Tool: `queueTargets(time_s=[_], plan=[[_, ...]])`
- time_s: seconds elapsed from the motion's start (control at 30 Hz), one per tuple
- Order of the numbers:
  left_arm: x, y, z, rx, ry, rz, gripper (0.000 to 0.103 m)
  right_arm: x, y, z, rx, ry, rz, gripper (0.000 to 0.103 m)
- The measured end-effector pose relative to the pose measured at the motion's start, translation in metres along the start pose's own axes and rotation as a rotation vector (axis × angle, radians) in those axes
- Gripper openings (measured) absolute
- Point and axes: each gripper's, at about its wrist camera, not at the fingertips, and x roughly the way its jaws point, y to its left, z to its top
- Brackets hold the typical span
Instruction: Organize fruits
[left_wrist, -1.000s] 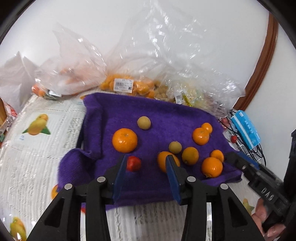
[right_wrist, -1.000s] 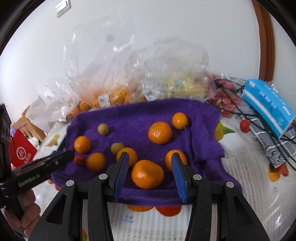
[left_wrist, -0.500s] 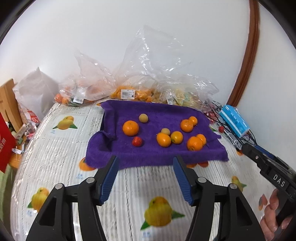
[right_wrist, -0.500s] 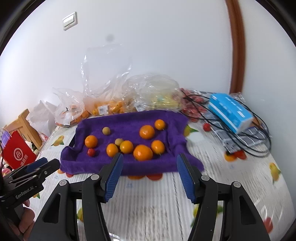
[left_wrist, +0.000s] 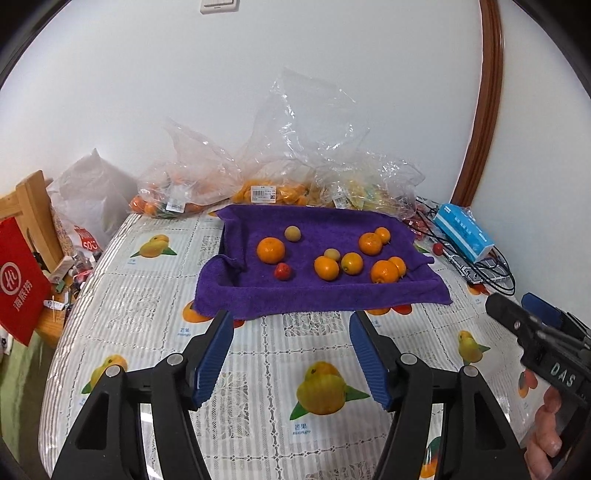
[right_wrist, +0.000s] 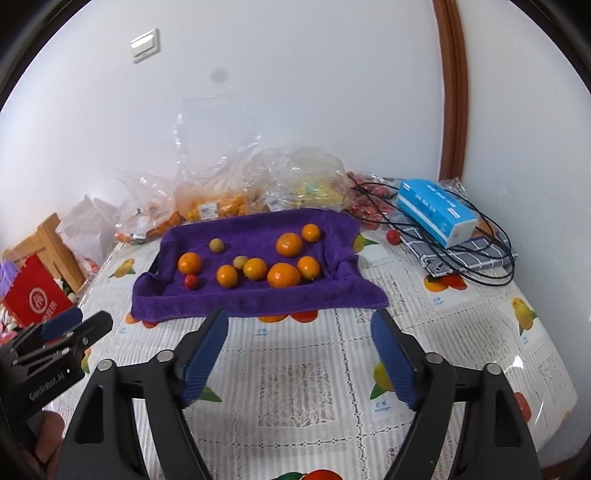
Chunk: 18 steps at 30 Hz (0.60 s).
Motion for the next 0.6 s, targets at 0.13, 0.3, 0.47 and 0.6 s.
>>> queueTargets(time_s=[0.13,0.3,0.47,0.6], plan=[[-0.004,-0.001,0.001,0.007,-0.013,0.015,0.063,-0.002,0.001,-0.001,-0.005,-0.010,-0.014,0.087],[-0.007,0.000,0.002,0.006,-0.014,0.027,0.063,-0.007,-0.001,-0.002,0.008,-0.009,-0.008,0.088],[-0.010,-0.002,0.004,0.006,-0.019,0.029,0.063,-0.011,-0.001,-0.001,0.008,-0.015,-0.007,0.088],[-0.011,-0.004,0.003,0.018,-0.024,0.032,0.063,-0.015,-0.002,0.000,0.004,-0.019,-0.008,0.088]])
